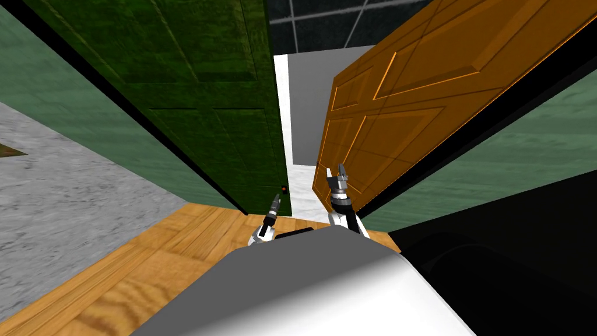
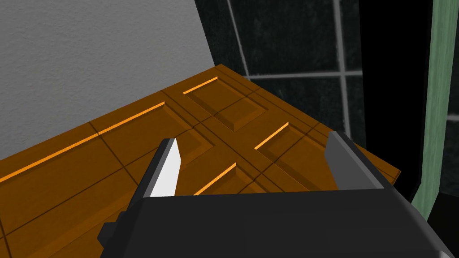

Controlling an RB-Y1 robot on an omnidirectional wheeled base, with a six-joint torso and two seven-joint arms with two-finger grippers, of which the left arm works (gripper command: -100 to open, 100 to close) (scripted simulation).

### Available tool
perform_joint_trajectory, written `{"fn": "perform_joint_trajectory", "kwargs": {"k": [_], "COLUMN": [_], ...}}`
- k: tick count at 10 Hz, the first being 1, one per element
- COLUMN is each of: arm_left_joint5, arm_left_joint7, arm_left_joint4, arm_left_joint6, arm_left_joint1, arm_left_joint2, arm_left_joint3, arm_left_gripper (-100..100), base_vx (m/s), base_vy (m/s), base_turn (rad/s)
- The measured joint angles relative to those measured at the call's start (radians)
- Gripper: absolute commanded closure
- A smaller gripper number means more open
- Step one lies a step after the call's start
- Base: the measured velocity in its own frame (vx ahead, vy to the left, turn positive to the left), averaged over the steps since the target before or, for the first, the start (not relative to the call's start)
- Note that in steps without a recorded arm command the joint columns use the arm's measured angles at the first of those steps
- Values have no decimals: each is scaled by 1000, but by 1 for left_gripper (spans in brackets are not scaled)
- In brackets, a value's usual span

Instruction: Push the door open

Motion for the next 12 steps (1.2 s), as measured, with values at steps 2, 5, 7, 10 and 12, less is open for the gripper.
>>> {"fn": "perform_joint_trajectory", "kwargs": {"k": [2,5,7,10,12], "arm_left_joint5": [2,5,6,6,6], "arm_left_joint7": [-3,-8,-9,-10,-10], "arm_left_joint4": [5,13,19,18,19], "arm_left_joint6": [-5,-9,-15,-12,-11], "arm_left_joint1": [0,-1,0,-2,-1], "arm_left_joint2": [-3,-17,-23,-23,-23], "arm_left_joint3": [5,11,13,13,12], "arm_left_gripper": [-100,-100,100,100,100], "base_vx": [195,172,26,-16,-3], "base_vy": [-59,-50,-10,7,0], "base_turn": [-22,-22,2,-5,1]}}
